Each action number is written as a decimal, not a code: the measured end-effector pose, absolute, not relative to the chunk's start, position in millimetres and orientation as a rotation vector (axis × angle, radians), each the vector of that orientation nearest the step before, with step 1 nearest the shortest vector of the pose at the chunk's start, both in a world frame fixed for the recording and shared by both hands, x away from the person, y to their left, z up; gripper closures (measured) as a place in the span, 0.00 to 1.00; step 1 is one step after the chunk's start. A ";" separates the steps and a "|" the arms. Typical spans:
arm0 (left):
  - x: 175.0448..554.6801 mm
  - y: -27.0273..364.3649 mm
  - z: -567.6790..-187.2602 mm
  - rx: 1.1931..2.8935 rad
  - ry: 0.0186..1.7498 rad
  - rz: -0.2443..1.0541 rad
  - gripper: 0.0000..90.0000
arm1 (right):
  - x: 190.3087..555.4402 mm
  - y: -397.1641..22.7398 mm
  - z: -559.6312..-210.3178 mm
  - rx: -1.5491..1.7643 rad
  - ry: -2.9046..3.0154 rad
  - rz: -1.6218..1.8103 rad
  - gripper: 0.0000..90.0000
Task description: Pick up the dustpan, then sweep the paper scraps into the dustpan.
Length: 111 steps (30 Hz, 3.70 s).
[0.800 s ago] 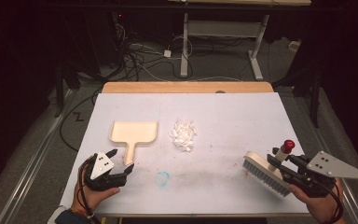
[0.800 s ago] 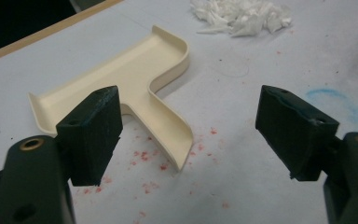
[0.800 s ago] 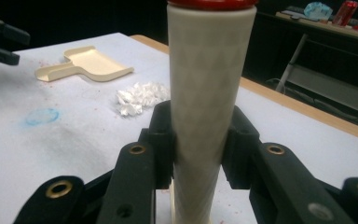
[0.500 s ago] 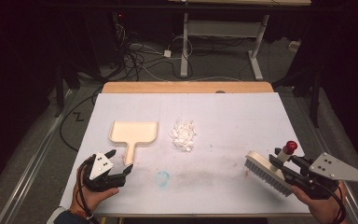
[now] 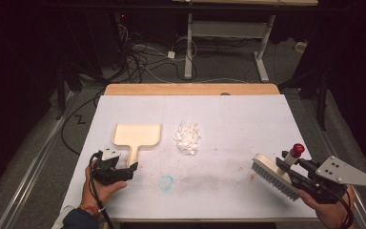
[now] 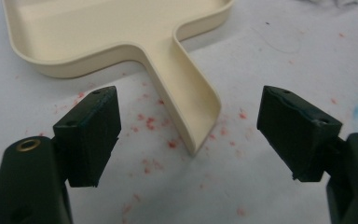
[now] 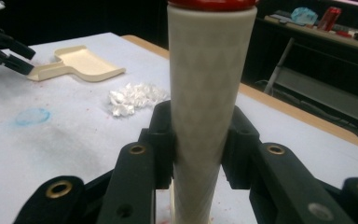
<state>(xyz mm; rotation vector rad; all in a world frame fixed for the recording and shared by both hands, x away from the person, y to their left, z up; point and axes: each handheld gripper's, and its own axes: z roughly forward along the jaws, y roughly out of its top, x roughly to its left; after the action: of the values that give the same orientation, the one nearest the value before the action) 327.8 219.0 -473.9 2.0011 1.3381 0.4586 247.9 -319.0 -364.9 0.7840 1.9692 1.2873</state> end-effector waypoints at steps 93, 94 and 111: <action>282.6 209.7 -456.4 2.302 1.122 0.346 0.71 | 365.5 -230.1 -359.2 0.750 1.960 1.346 0.78; 283.1 208.5 -456.5 2.309 1.115 0.343 0.71 | 375.0 -223.9 -358.6 0.743 1.957 1.345 0.78; 291.2 199.1 -461.4 2.338 1.081 0.318 0.71 | 486.0 -135.2 -380.7 0.816 1.910 1.285 0.78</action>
<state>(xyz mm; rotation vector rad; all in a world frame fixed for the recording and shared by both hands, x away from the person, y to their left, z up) 291.2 199.1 -461.4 2.3380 1.0813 0.3185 486.0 -135.2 -380.7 0.8159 1.9096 1.2848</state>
